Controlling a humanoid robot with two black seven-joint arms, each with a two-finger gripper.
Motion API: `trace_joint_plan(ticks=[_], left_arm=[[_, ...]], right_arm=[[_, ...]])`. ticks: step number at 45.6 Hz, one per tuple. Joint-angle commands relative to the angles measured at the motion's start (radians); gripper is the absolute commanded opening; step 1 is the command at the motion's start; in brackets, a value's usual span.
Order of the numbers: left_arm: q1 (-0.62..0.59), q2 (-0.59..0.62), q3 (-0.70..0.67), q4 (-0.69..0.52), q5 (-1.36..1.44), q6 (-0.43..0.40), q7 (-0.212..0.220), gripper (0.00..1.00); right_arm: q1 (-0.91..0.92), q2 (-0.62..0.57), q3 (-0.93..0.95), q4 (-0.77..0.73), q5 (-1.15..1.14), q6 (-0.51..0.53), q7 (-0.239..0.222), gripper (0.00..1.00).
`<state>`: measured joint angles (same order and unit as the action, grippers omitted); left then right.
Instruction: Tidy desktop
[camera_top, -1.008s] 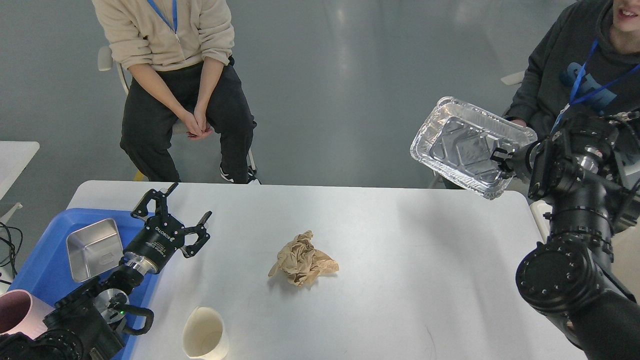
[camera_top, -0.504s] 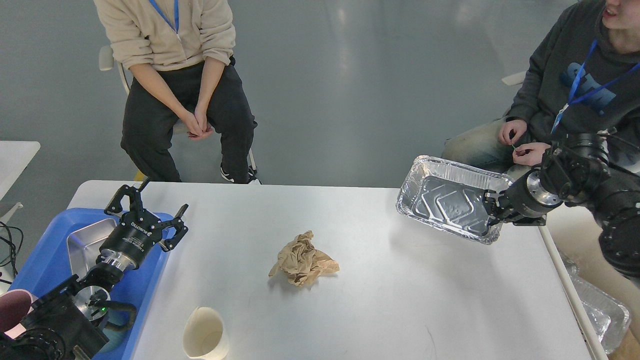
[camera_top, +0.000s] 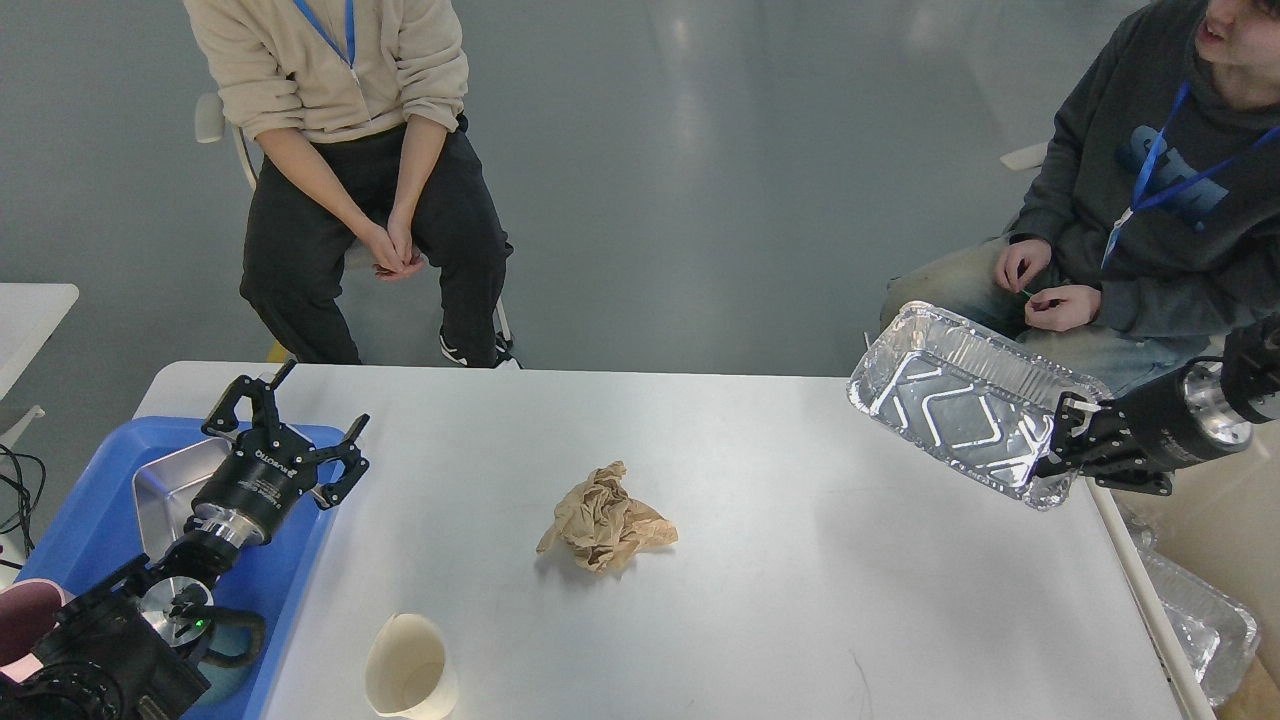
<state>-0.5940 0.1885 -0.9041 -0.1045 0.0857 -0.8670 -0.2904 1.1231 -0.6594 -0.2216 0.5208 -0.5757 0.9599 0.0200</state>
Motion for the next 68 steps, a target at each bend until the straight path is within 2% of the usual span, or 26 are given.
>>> trace_joint_plan(ticks=[1,11,20,27,48,55,64,68], left_arm=[[-0.003,0.026,0.011,-0.001,0.012,0.032,0.007,0.98],[-0.003,0.077,0.063,-0.001,0.016,0.034,0.022,0.98],[0.003,0.098,0.073,-0.001,0.016,0.026,0.02,0.98],[0.007,0.115,0.071,-0.001,0.014,0.008,0.017,0.98],[0.014,0.23,0.053,-0.001,-0.001,-0.026,0.008,0.98],[0.002,0.229,0.051,-0.001,-0.004,-0.023,0.0,0.98],[-0.001,0.223,0.074,-0.004,0.012,-0.073,0.023,0.98],[-0.006,0.268,0.112,-0.014,0.019,-0.093,0.063,0.98]], right_arm=[[-0.037,-0.031,0.142,0.07,-0.169,0.0,0.002,0.0],[-0.055,-0.026,0.228,0.269,-0.515,0.0,0.0,0.0],[0.017,0.038,0.226,0.398,-0.608,0.0,-0.006,0.0],[0.087,0.147,0.226,0.355,-0.596,0.0,-0.008,0.0],[0.156,0.31,0.223,0.2,-0.314,0.0,0.017,0.0],[0.149,0.346,0.217,0.173,-0.242,0.0,0.028,0.0],[0.149,0.354,0.217,0.176,-0.231,0.0,0.032,0.0],[0.149,0.359,0.217,0.179,-0.233,0.0,0.032,0.0]])
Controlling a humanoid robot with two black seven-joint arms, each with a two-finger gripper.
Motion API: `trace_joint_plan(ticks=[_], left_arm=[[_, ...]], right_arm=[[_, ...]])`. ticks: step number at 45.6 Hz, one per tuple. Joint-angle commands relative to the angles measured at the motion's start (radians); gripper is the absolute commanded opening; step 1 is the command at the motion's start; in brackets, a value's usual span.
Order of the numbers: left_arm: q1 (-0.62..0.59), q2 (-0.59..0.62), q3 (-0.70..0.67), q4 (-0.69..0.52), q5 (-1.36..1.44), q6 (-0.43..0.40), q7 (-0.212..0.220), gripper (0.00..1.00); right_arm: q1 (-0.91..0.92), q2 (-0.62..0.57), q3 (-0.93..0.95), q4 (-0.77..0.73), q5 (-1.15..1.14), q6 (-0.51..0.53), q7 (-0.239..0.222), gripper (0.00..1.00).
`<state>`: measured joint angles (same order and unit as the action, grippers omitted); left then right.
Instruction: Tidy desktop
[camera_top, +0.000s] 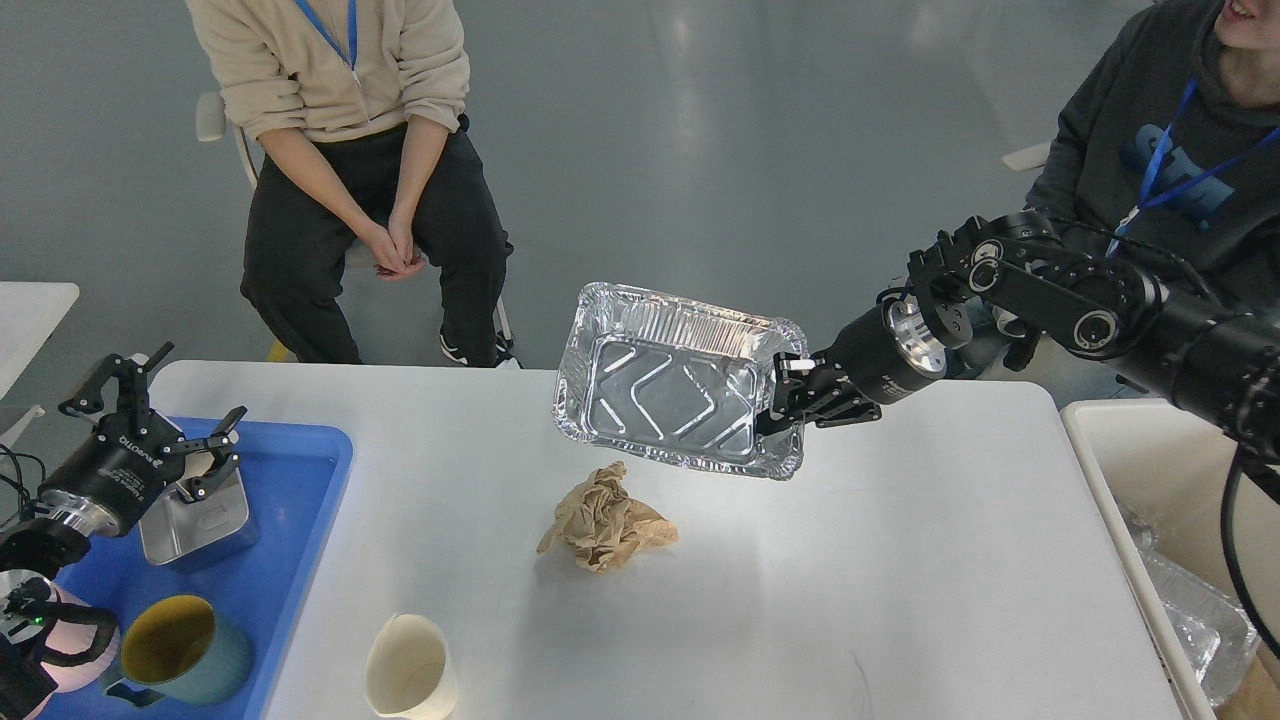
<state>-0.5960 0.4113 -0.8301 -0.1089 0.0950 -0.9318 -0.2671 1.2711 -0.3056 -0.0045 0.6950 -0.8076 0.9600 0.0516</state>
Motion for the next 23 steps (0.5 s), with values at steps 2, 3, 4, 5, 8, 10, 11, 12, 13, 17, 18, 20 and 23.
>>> trace_joint_plan(ticks=[2,3,4,5,8,10,11,12,13,17,18,20,23], left_arm=[[-0.01,0.093,0.068,-0.02,0.009,-0.028,0.058,0.98],[-0.01,0.116,0.078,-0.028,0.009,-0.028,0.063,0.98],[-0.011,0.136,0.089,-0.037,0.009,-0.028,0.066,0.98],[-0.011,0.156,0.097,-0.051,0.009,-0.028,0.068,0.98],[-0.011,0.217,0.112,-0.113,0.011,-0.028,0.072,0.98],[-0.01,0.263,0.124,-0.164,0.011,-0.028,0.08,0.98],[-0.01,0.296,0.132,-0.199,0.011,-0.028,0.088,0.98],[-0.008,0.325,0.141,-0.233,0.011,-0.027,0.098,0.98],[-0.007,0.36,0.152,-0.273,0.011,-0.019,0.107,0.98],[-0.004,0.498,0.178,-0.464,0.011,0.037,0.14,0.98],[-0.001,0.535,0.181,-0.524,0.011,0.054,0.146,0.98],[0.001,0.605,0.192,-0.635,0.012,0.089,0.158,0.98],[0.002,0.711,0.213,-0.805,0.012,0.149,0.178,0.98]], right_arm=[[0.001,0.006,0.0,0.003,-0.001,0.0,0.001,0.0],[-0.001,0.008,0.0,0.003,-0.001,0.0,0.001,0.0],[-0.001,0.01,0.0,0.004,-0.001,0.0,0.001,0.0],[-0.002,0.014,0.0,0.003,-0.001,0.0,0.001,0.0],[-0.007,0.026,0.0,0.0,-0.001,0.0,0.001,0.0],[-0.013,0.034,0.0,-0.002,-0.002,0.0,0.001,0.0],[-0.016,0.037,0.0,-0.002,-0.004,0.0,0.001,0.0],[-0.019,0.04,0.0,-0.002,-0.004,0.0,-0.001,0.0],[-0.022,0.042,0.0,-0.003,-0.004,0.0,-0.001,0.0],[-0.029,0.046,0.0,-0.006,-0.004,0.0,-0.001,0.0],[-0.029,0.048,0.0,-0.006,-0.004,0.0,-0.001,0.0],[-0.029,0.051,0.0,-0.006,-0.005,0.0,-0.001,0.0],[-0.03,0.057,0.0,-0.006,-0.005,0.0,-0.001,0.0]])
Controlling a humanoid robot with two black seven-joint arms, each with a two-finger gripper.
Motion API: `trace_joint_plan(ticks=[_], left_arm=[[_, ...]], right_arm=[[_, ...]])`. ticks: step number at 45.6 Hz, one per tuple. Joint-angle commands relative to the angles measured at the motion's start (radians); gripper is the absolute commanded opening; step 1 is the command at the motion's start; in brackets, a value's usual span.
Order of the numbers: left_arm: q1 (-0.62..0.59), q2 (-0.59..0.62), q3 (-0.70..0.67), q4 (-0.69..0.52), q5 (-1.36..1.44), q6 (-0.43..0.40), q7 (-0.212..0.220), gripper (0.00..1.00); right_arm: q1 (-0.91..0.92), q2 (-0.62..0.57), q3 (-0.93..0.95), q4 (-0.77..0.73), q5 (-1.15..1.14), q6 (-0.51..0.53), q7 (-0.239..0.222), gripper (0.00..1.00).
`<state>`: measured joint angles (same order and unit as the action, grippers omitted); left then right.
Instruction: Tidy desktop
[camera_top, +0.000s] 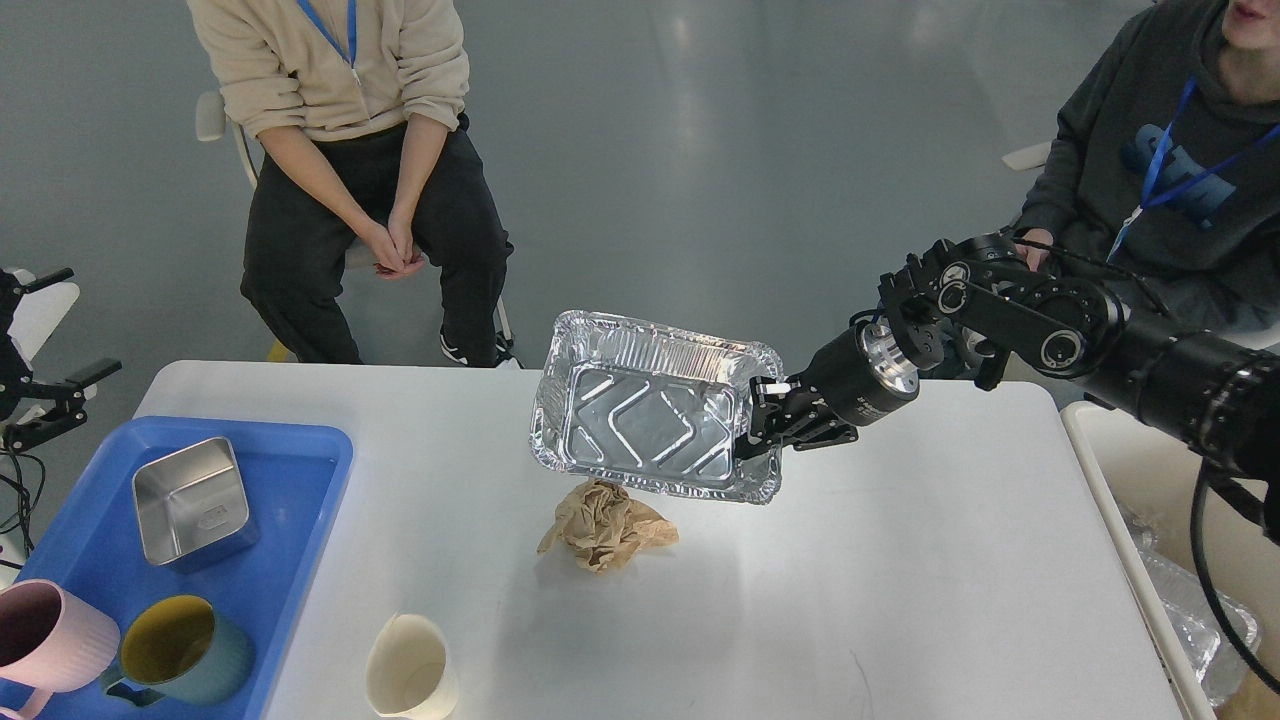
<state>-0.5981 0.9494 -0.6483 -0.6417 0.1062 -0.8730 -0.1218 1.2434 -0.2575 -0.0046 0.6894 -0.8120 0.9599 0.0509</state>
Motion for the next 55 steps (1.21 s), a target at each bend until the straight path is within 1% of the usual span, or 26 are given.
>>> trace_joint_plan(ticks=[1,3,6,11,16,21,23,29,35,38,42,47,52,55], left_arm=[[0.004,0.21,0.041,-0.327,0.001,0.106,0.039,0.98],[0.003,0.281,0.053,-0.43,0.001,0.14,0.05,0.98],[0.001,0.38,0.055,-0.551,0.001,0.169,0.07,0.97],[-0.011,0.535,0.044,-0.686,-0.005,0.175,0.111,0.97],[-0.016,0.673,0.038,-0.76,-0.014,0.137,0.152,0.97],[-0.06,0.795,0.022,-0.779,-0.017,0.04,0.175,0.97],[-0.083,0.818,0.029,-0.777,-0.019,0.016,0.189,0.97],[-0.109,0.832,0.029,-0.763,-0.017,-0.011,0.24,0.97],[-0.112,0.816,0.018,-0.759,-0.014,0.006,0.261,0.97],[-0.114,0.798,0.013,-0.759,-0.013,0.023,0.274,0.97],[-0.114,0.76,0.01,-0.759,-0.005,0.043,0.294,0.97],[-0.127,0.733,0.003,-0.759,0.0,0.054,0.315,0.97],[-0.14,0.697,-0.002,-0.748,0.006,0.057,0.344,0.97],[-0.158,0.683,-0.002,-0.736,0.035,0.055,0.349,0.97]], right_arm=[[-0.004,0.012,0.0,-0.001,0.0,0.0,0.0,0.0],[-0.012,0.018,0.0,-0.001,-0.001,0.0,0.0,0.0],[-0.016,0.024,0.0,0.001,-0.001,0.0,0.0,0.0],[-0.018,0.027,0.0,0.001,-0.001,0.0,0.0,0.0],[-0.019,0.029,0.0,0.002,-0.001,0.0,0.0,0.0],[-0.019,0.029,0.0,0.002,-0.001,0.0,0.0,0.0],[-0.019,0.027,0.0,0.002,-0.001,0.0,0.0,0.0],[-0.019,0.026,0.0,-0.011,-0.004,0.0,-0.002,0.0],[-0.021,0.043,-0.006,-0.165,-0.009,0.0,-0.003,0.0],[-0.021,0.049,-0.011,-0.208,-0.009,0.0,-0.003,0.0],[-0.024,0.04,-0.064,-0.208,-0.018,0.0,-0.003,0.0],[-0.03,-0.014,-0.144,-0.194,-0.019,0.0,-0.002,0.0],[-0.039,-0.051,-0.167,-0.171,-0.021,0.0,-0.002,0.0],[-0.033,-0.068,-0.169,-0.165,-0.033,0.0,-0.002,0.0]])
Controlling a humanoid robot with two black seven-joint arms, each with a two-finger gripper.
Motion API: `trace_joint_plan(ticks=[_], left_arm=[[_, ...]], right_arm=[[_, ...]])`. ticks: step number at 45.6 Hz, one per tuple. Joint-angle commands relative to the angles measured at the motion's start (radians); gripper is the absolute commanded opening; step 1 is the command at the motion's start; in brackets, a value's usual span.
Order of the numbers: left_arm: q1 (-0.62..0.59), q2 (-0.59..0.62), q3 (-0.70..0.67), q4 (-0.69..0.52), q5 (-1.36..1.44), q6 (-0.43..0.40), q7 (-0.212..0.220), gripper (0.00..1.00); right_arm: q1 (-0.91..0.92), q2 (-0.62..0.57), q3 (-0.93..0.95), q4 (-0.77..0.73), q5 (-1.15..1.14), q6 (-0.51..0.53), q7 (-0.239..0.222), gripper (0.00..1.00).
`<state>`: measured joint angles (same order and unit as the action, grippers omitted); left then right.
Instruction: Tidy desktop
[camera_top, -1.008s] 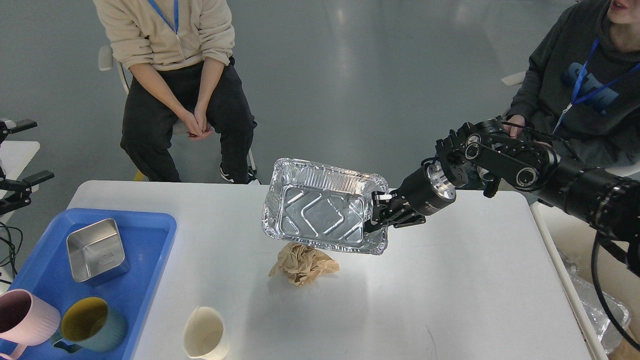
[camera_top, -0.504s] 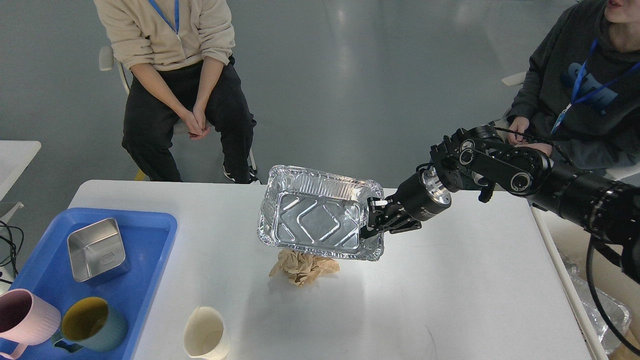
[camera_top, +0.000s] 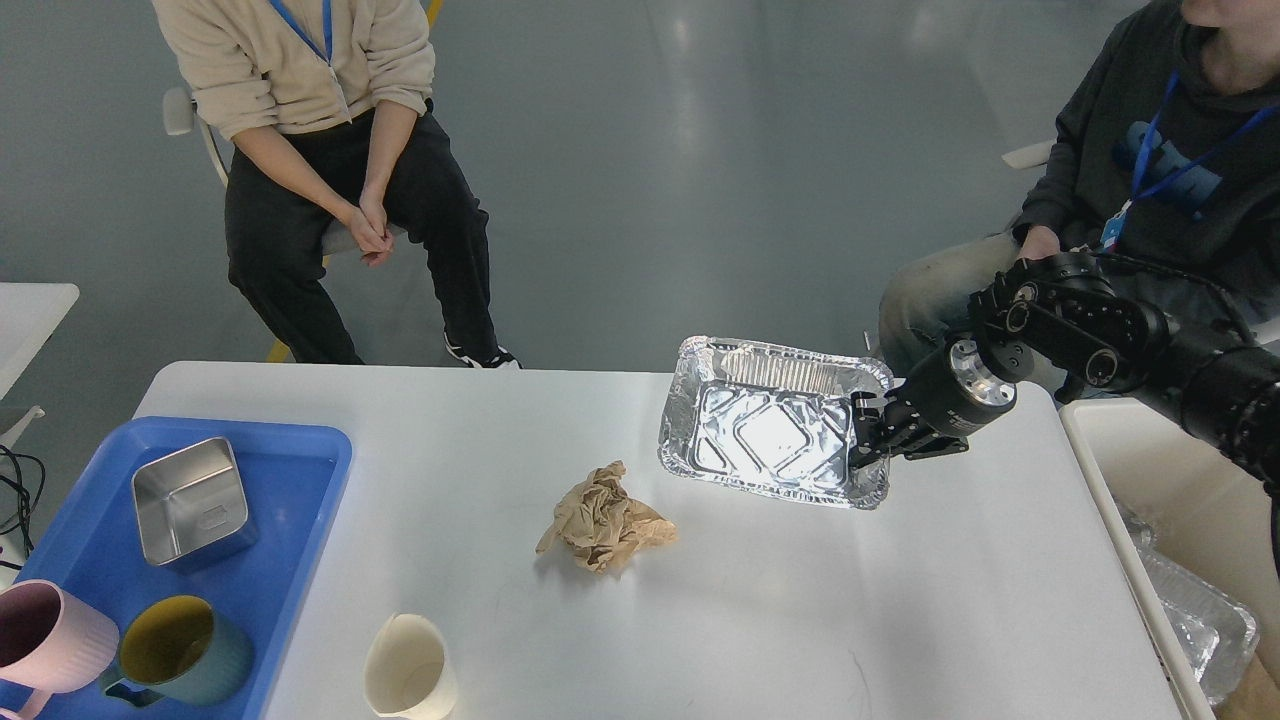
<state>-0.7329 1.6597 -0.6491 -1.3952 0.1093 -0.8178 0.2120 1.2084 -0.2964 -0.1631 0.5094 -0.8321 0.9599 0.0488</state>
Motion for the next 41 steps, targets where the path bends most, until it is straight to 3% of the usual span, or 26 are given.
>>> trace_joint_plan(ticks=[1,11,20,25,33,41], left_arm=[[-0.029,-0.035,-0.003,0.024,0.042,0.0,0.015,0.97],[-0.085,-0.101,-0.001,0.071,0.076,-0.004,0.066,0.97],[-0.08,-0.173,0.005,0.029,0.116,0.04,0.075,0.97],[-0.074,-0.205,0.019,-0.06,0.124,0.078,0.102,0.97],[-0.04,-0.222,0.114,-0.284,0.184,0.181,0.112,0.97],[0.023,-0.273,0.216,-0.369,0.354,0.189,0.127,0.97]], right_arm=[[0.005,-0.033,-0.01,0.017,-0.018,0.0,-0.001,0.0],[0.042,-0.055,-0.01,0.044,-0.058,0.0,-0.001,0.0],[0.054,-0.055,-0.01,0.052,-0.061,0.0,-0.001,0.0],[0.056,-0.053,-0.009,0.052,-0.061,0.0,-0.001,0.0],[0.072,-0.041,-0.007,0.054,-0.061,0.0,-0.003,0.0],[0.082,-0.037,-0.006,0.054,-0.061,0.0,-0.003,0.0]])
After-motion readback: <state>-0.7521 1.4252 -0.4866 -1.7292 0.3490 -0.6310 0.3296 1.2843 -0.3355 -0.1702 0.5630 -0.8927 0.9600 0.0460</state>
